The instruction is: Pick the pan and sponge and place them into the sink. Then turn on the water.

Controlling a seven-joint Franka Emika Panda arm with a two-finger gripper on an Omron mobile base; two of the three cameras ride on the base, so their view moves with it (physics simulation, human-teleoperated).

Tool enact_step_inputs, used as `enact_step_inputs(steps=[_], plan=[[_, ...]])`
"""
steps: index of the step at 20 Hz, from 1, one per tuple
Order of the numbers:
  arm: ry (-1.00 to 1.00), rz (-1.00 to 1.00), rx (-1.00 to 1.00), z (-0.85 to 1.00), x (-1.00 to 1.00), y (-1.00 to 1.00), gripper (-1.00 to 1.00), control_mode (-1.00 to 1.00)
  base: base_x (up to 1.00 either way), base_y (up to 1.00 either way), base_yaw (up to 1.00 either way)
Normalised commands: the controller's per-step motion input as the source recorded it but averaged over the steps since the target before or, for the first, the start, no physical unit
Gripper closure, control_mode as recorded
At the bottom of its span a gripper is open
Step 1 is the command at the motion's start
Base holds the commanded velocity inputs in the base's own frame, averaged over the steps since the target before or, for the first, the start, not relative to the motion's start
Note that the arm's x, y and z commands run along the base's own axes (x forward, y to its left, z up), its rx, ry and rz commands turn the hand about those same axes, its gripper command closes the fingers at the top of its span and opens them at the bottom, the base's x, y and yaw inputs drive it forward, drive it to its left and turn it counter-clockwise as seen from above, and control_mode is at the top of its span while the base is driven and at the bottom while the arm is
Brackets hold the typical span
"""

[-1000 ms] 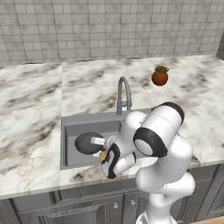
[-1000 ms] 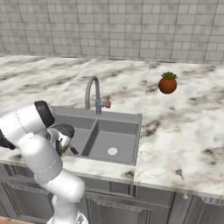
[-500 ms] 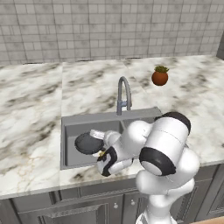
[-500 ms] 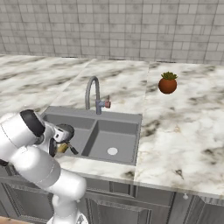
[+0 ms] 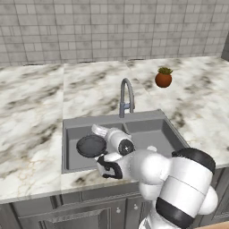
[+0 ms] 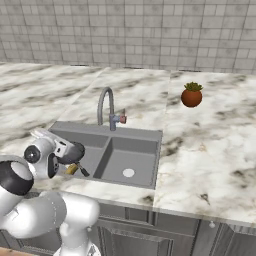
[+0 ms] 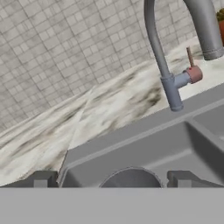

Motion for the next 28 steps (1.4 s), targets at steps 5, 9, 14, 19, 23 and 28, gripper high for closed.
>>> enact_step_inputs(steps=[5,9,14,19,23,28], plan=[[0.0,0.0,0.11,0.59,-0.33,-0.02,-1.0,-1.0,0.0,0.0,0.0],[0.04,0.0,0.14,0.56,-0.31,-0.2,-1.0,-1.0,0.0,0.0,0.0],[0.11,0.0,0.15,0.5,-0.07,-0.36,-1.0,-1.0,0.0,0.0,0.0],[0.14,0.0,0.18,0.66,-0.05,-0.36,-1.0,-1.0,0.0,0.0,0.0],[0.16,0.0,0.14,0.56,-0.06,-0.32,-1.0,-1.0,0.0,0.0,0.0],[0.04,0.0,0.01,0.32,-0.02,-0.52,-1.0,-1.0,0.0,0.0,0.0]])
